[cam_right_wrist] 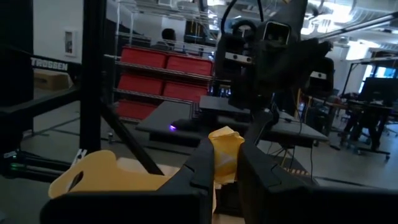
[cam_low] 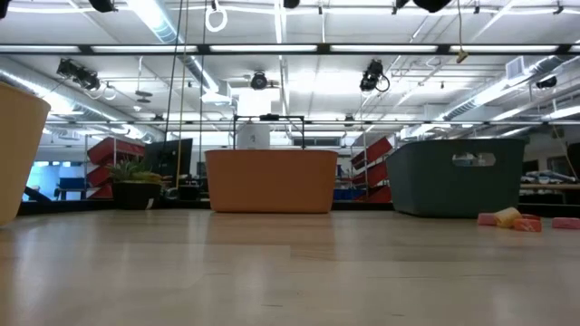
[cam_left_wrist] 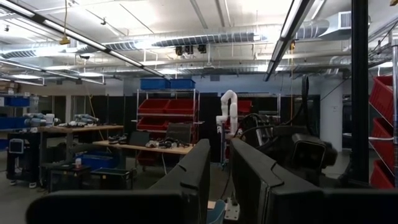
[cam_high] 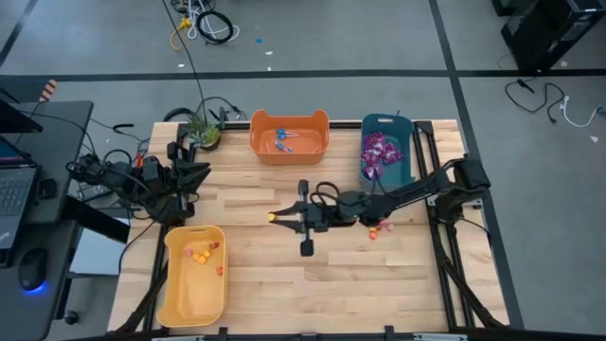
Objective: Sort candy
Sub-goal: Put the yellow candy into the yellow bin, then put the left pink candy into the yellow bin
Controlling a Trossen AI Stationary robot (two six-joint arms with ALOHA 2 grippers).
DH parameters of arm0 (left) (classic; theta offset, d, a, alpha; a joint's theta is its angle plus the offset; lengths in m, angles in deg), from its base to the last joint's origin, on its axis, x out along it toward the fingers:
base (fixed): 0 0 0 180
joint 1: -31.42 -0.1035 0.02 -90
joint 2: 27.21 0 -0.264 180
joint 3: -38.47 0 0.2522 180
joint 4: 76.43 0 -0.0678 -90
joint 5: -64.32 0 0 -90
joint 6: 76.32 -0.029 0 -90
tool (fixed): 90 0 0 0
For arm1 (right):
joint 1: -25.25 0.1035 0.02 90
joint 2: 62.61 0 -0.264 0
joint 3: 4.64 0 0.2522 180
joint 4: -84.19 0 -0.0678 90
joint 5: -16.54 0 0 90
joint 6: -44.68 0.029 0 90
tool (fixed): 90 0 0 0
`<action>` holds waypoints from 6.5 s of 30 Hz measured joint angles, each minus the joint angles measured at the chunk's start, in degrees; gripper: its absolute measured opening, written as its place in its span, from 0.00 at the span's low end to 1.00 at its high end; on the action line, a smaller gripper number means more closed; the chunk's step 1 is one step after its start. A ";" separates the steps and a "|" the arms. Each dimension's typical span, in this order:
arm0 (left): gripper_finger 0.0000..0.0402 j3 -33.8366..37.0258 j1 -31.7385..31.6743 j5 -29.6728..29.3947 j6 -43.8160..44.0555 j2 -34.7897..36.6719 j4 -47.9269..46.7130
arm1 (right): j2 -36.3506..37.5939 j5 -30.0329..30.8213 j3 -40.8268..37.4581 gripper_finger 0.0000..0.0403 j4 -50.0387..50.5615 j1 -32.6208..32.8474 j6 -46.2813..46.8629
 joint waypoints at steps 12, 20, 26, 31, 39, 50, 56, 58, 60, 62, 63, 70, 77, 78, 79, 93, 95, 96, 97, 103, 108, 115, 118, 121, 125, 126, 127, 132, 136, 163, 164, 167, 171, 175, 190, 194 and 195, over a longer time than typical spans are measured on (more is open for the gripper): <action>0.17 0.00 -0.01 0.00 0.00 0.00 -0.09 | -7.47 -0.04 8.22 0.11 -0.23 -0.43 2.17; 0.17 0.00 -0.01 0.00 0.00 0.00 -0.07 | -15.72 -0.08 17.06 0.11 -0.22 -0.46 4.72; 0.17 0.00 0.01 0.01 -0.06 0.00 -0.29 | -21.70 -0.20 23.93 0.11 -0.20 -0.41 7.30; 0.17 0.00 0.01 0.02 -0.28 0.00 -0.31 | -27.41 -1.05 30.09 0.11 -0.05 -0.43 9.66; 0.17 0.02 -0.01 0.02 -0.31 0.00 -0.52 | -35.45 -1.54 37.90 0.11 0.13 -1.06 15.79; 0.17 0.02 0.01 0.02 -0.46 -0.02 -2.05 | -42.60 -3.29 46.64 0.11 0.44 -2.29 18.53; 0.17 0.02 -0.01 -0.47 -0.36 -0.01 -3.66 | -44.05 -4.24 49.60 0.11 2.94 -2.59 18.21; 0.17 0.02 -0.01 -0.48 -0.28 0.00 -3.68 | -44.05 -4.24 49.64 0.11 3.72 -2.57 18.12; 0.17 0.02 0.01 -0.48 -0.26 -0.02 -3.68 | -44.05 -4.26 49.64 0.11 3.97 -2.51 17.78; 0.17 0.02 0.01 -0.58 -0.09 -0.02 -3.53 | -44.05 -4.24 49.64 0.11 3.97 -2.53 17.77; 0.17 0.02 0.00 -0.61 -0.07 -0.02 -3.21 | -44.05 -4.24 49.64 0.11 4.01 -2.53 17.87; 0.17 0.02 -0.01 -0.66 -0.04 -0.02 -1.91 | -44.05 -4.24 49.64 0.11 3.49 -2.40 16.49; 0.17 0.02 -0.01 -0.66 -0.03 -0.02 -1.73 | -44.05 -5.49 49.64 0.11 3.51 -1.62 12.02; 0.17 0.02 -0.01 -0.68 -0.02 0.00 -1.73 | -44.05 -5.54 49.64 0.11 3.47 -1.41 11.24; 0.17 0.02 -0.01 -0.68 -0.02 -0.01 -1.71 | -44.39 -5.53 49.67 0.11 3.18 -1.11 10.59; 0.17 0.02 0.01 -0.83 0.17 0.02 -0.77 | -45.95 -5.17 49.64 0.11 2.36 -1.22 13.59; 0.17 0.02 0.01 -0.83 0.16 0.02 -0.80 | -45.95 -5.35 49.64 0.11 3.84 -1.16 14.04; 0.17 0.02 0.01 -0.83 0.15 0.04 -0.84 | -45.95 -5.35 49.64 0.11 4.55 -1.16 14.10; 0.17 0.02 0.01 -0.83 0.16 0.02 -0.87 | -45.95 -5.32 49.64 0.11 4.92 -1.16 14.10; 0.17 0.02 0.01 -0.81 0.15 0.02 -1.27 | -45.95 -4.68 49.64 0.11 4.88 -1.09 14.14; 0.17 0.02 0.01 -0.79 1.20 0.04 -1.36 | -45.95 -4.57 49.64 0.11 5.77 -1.11 14.28; 0.17 0.02 0.01 -0.67 1.25 0.02 -1.34 | -45.97 -3.60 49.60 0.11 10.81 -1.11 16.36; 0.17 0.02 0.01 -0.63 1.26 0.02 -1.34 | -45.95 -2.50 49.60 0.11 11.39 -1.11 16.55; 0.17 0.02 0.01 -0.63 1.26 0.02 -1.34 | -45.95 -2.45 49.60 0.11 12.16 -1.11 16.57; 0.17 0.02 0.01 -0.63 1.26 0.02 -1.34 | -45.95 -2.45 49.60 0.12 12.67 -1.11 16.56; 0.17 0.02 0.01 -0.63 1.24 0.02 -1.34 | -45.95 -2.45 49.60 0.12 12.75 -1.11 16.57; 0.17 0.02 0.01 -0.63 1.22 0.02 -1.34 | -45.95 -2.45 49.60 0.13 12.87 -1.11 16.57; 0.17 0.02 0.01 -0.63 1.20 0.02 -1.34 | -45.95 -2.45 49.60 0.19 13.00 -1.11 17.10; 0.17 0.02 0.01 -0.66 1.18 0.02 -1.34 | -45.95 -2.44 49.60 0.25 13.09 -1.11 17.20; 0.17 0.02 0.01 -0.66 1.49 0.02 -2.89 | -24.95 -3.37 49.62 0.27 82.56 2.86 19.40; 0.17 0.02 0.01 -0.66 1.49 0.02 -2.90 | -23.72 -3.19 49.62 0.27 87.30 3.09 21.27; 0.17 0.02 0.01 -0.65 1.51 0.02 -2.95 | -20.69 -0.28 49.62 0.26 99.87 3.97 25.95; 0.17 0.02 0.01 -0.63 1.53 0.03 -3.02 | -17.35 5.64 49.62 0.26 111.99 6.00 30.46; 0.17 0.02 0.01 -0.65 1.53 0.02 -3.02 | -15.41 9.90 49.62 0.25 119.77 8.12 35.43; 0.17 0.02 0.01 -0.63 1.55 0.02 -3.03 | -6.27 17.32 49.60 0.25 134.22 11.28 48.02; 0.17 0.02 0.00 -0.63 1.55 0.02 -3.04 | -3.94 19.84 49.60 0.25 134.37 11.26 47.92; 0.17 0.02 -0.01 -0.63 1.55 0.02 -3.04 | -3.53 20.05 49.60 0.25 134.39 11.26 47.81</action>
